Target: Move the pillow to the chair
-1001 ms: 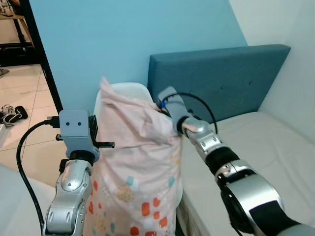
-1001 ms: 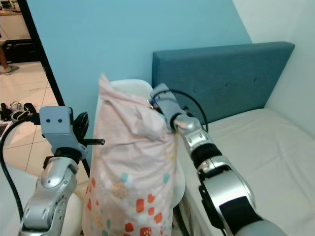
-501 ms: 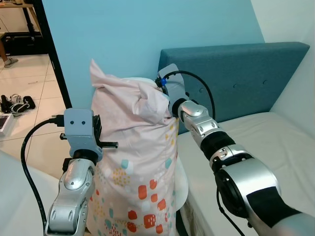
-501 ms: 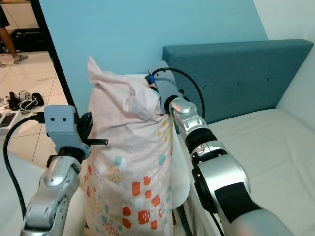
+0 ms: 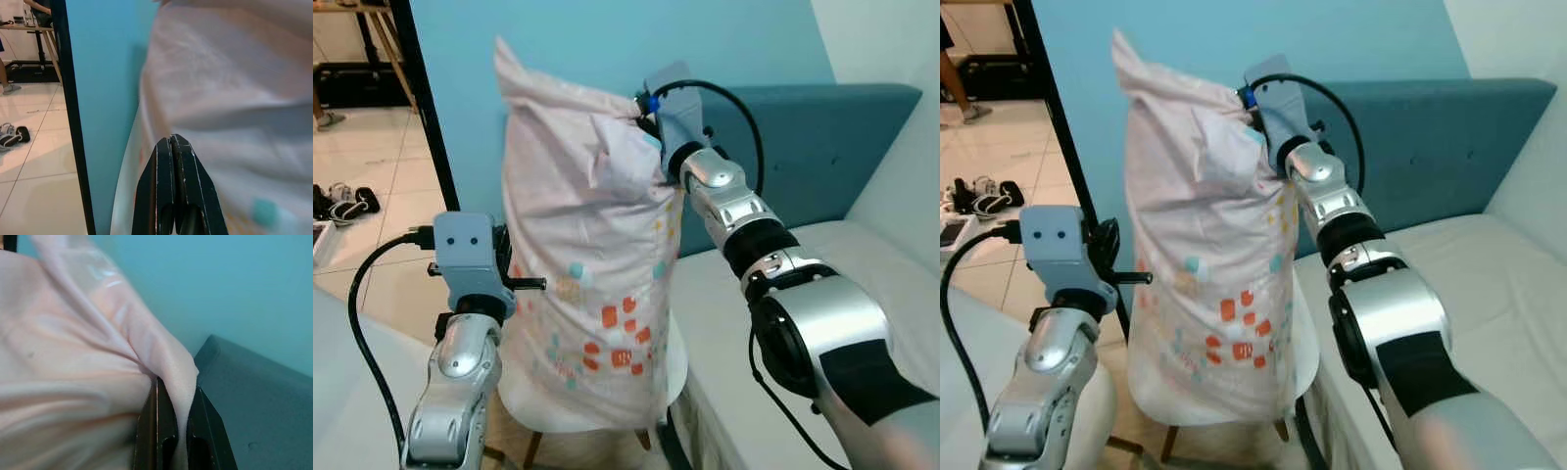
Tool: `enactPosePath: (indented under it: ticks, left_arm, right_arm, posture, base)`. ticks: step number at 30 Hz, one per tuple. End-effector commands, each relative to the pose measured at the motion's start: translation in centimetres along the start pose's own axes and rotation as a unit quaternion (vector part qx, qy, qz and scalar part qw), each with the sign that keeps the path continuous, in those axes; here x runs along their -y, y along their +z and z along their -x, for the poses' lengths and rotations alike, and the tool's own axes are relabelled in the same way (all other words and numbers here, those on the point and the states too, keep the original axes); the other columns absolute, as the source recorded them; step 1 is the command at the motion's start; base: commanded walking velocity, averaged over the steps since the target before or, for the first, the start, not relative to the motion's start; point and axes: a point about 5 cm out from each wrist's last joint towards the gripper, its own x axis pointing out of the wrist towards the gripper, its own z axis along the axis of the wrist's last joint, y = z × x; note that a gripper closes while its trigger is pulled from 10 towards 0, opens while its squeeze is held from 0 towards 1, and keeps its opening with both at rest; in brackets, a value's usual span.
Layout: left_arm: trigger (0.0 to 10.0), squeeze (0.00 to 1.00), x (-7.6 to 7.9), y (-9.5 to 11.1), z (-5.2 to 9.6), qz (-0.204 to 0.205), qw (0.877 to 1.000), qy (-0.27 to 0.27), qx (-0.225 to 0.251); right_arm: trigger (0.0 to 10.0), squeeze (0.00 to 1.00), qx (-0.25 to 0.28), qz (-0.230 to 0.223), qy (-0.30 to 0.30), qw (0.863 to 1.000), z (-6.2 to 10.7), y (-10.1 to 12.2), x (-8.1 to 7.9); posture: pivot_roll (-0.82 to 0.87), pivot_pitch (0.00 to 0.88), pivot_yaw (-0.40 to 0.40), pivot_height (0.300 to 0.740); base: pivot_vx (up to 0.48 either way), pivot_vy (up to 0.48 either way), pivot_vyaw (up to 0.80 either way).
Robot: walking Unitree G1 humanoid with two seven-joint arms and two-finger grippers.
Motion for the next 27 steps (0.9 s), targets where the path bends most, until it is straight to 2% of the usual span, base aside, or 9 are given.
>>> enactPosePath:
  ticks: [1, 5, 10, 14, 21, 24, 26, 27]
  left_arm:
    - [10.0, 0.00, 0.0, 0.0, 0.2, 0.000, 1.000, 0.006, -0.005]
    - [10.0, 0.00, 0.0, -0.1, 0.3, 0.000, 1.000, 0.006, -0.007]
    - [10.0, 0.00, 0.0, -0.2, 0.5, 0.000, 1.000, 0.006, -0.013]
    - [10.0, 0.00, 0.1, -0.2, 0.7, -0.001, 1.000, 0.004, -0.016]
    - [10.0, 0.00, 0.2, -0.3, 0.9, -0.001, 1.000, 0.000, -0.021]
    - [10.0, 0.00, 0.3, -0.3, 0.9, -0.001, 1.000, -0.002, -0.022]
    - [10.0, 0.00, 0.3, -0.3, 1.0, -0.001, 1.000, -0.004, -0.023]
    - [10.0, 0.00, 0.3, -0.3, 1.0, -0.001, 1.000, -0.004, -0.023]
  right_arm:
    - [10.0, 0.00, 0.005, 0.005, -0.011, 1.000, 0.1, 0.0, 0.4]
    - [10.0, 0.00, -0.016, 0.013, -0.004, 1.000, 0.2, -1.1, -0.3]
    - [10.0, 0.00, -0.067, 0.053, 0.001, 0.996, 0.7, -3.4, -0.9]
    - [10.0, 0.00, -0.093, 0.068, -0.001, 0.993, 1.1, -4.5, -0.9]
    - [10.0, 0.00, -0.148, 0.088, -0.013, 0.985, 2.1, -6.8, -0.2]
    - [10.0, 0.00, -0.180, 0.098, -0.027, 0.978, 2.7, -7.9, 0.5]
    - [10.0, 0.00, -0.219, 0.098, -0.050, 0.969, 3.6, -9.3, 1.6]
    - [10.0, 0.00, -0.219, 0.098, -0.050, 0.969, 3.6, -9.3, 1.6]
  posture:
    - [0.07, 0.000, -0.105, 0.615]
    - [0.06, 0.000, -0.105, 0.600]
    - [0.06, 0.000, -0.104, 0.580]
    - [0.06, 0.000, -0.099, 0.570]
    - [0.07, 0.000, -0.094, 0.570]
    - [0.07, 0.000, -0.093, 0.570]
    - [0.07, 0.000, -0.093, 0.570]
    - [0.07, 0.000, -0.093, 0.570]
  base:
    - [0.000, 0.000, 0.00]
    - [0.000, 0.000, 0.00]
    - [0.000, 0.000, 0.00]
    - [0.000, 0.000, 0.00]
    - [0.000, 0.000, 0.00]
    - [0.000, 0.000, 0.00]
    - [0.000, 0.000, 0.00]
    - [0.000, 0.000, 0.00]
